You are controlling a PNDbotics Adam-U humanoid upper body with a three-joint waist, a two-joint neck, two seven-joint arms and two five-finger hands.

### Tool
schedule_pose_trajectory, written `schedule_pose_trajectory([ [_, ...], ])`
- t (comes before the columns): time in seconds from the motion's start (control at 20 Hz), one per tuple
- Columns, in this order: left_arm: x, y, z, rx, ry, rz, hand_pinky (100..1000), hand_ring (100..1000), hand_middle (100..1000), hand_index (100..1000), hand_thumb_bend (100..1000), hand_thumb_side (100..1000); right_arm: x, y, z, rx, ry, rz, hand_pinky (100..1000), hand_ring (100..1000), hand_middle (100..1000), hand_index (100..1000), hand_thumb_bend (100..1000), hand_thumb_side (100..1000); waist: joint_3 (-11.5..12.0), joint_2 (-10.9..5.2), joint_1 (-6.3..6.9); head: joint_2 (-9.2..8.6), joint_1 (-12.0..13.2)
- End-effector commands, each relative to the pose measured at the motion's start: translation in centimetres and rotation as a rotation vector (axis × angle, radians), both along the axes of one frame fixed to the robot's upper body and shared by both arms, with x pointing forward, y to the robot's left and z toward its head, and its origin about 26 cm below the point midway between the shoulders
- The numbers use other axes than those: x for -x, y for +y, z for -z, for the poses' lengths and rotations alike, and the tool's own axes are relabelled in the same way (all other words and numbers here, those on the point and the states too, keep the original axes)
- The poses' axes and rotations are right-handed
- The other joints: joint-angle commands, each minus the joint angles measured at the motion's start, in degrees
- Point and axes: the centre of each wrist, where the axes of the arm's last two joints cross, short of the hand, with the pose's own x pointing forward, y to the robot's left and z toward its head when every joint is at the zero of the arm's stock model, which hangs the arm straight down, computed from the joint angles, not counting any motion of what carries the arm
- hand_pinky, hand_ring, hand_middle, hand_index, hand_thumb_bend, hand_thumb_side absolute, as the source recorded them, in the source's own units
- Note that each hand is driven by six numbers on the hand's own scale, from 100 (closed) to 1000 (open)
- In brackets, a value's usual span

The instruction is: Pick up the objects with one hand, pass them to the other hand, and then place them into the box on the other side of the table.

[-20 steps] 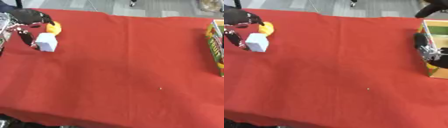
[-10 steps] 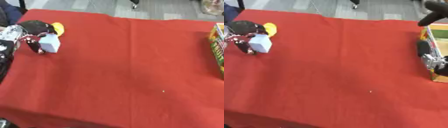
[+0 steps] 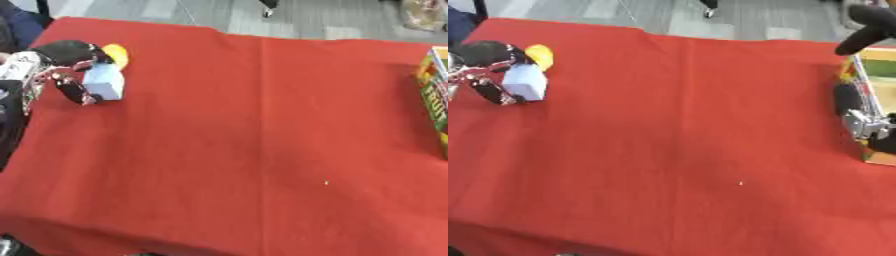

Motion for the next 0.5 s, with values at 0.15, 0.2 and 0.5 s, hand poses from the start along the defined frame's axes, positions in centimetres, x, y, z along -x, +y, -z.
schedule_pose_trajectory([
  [0.15, 1.8, 1.4, -6.3, 0.026, -0.023, -0.011, 743, 567, 489, 617, 224, 143, 0.4, -0.2, -0.8, 0.016, -0.02, 0.002, 815, 626, 616, 965, 100, 234, 0.4, -1.16, 0.03, -0.19, -0.7],
  [0.2, 2.2, 1.2, -7.2, 0.069, -0.045, 0.013, 736, 569, 487, 612, 161, 142, 0.4, -0.2, -0.8, 0.016, -0.019, 0.002, 815, 625, 615, 964, 100, 239, 0.5, -1.23, 0.07, -0.19, -0.8],
  [0.5, 4.6, -3.1, -9.5, 0.475, -0.091, 0.367, 709, 568, 479, 584, 100, 210, 0.3, 0.7, -1.2, 0.033, -0.031, -0.048, 814, 631, 620, 962, 100, 222, 1.1, -1.55, 0.02, -0.01, -1.6],
])
